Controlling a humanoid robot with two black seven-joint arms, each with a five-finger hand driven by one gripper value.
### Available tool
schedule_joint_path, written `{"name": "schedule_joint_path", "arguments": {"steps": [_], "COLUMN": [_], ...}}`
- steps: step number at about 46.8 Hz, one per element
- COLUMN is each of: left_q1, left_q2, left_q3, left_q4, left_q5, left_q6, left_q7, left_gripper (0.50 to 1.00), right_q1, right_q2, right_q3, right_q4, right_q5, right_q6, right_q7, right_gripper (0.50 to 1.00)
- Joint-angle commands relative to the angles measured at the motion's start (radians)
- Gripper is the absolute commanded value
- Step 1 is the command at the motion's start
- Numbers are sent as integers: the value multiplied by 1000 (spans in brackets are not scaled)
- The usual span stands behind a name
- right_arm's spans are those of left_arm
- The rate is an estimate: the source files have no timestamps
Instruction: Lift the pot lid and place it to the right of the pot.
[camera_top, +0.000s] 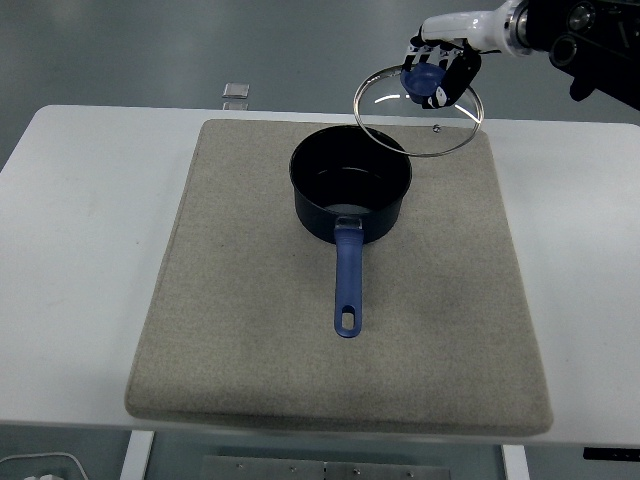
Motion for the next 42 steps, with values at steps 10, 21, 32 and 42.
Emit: {"name": "schedule_joint_path", "arguments": {"steps": [10, 21, 32, 42], "left_q1": [0, 0, 0, 0], "left_q2": [0, 0, 0, 0], "left_q3": [0, 0, 0, 0], "left_q4": [1, 0, 1, 0], "left_q5": [0, 0, 0, 1], "left_q6": [0, 1, 1, -1], "left_q7": [0, 0, 0, 0], "left_gripper": [1000, 1000, 1000, 1000], "right_q1": [-51, -112, -168, -212], "right_q2": [-38, -52, -38, -16], "right_q3": [-24, -22, -21, -25], "right_q4": [-57, -91, -123, -135], "right_q5": [20, 20, 17, 17], "right_q6": [-13, -50, -94, -119], "right_q7": [-14, -14, -14, -14], "right_gripper": [500, 500, 500, 500]}}
